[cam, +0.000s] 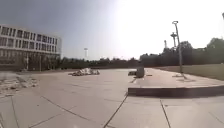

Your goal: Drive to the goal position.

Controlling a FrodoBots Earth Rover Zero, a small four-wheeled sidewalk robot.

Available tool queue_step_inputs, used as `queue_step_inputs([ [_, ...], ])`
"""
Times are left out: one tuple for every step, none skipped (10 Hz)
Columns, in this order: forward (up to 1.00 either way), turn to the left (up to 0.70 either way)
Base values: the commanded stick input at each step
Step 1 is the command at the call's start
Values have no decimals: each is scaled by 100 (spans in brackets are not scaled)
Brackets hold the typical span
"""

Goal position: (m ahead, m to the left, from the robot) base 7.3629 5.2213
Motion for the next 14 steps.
queue_step_inputs([
  [0, 0],
  [0, 0],
  [0, 26],
  [16, 62],
  [70, 33],
  [70, 33],
  [70, 33],
  [70, 33],
  [70, 33],
  [70, 33],
  [70, 33],
  [70, 33],
  [70, 33],
  [70, 33],
])
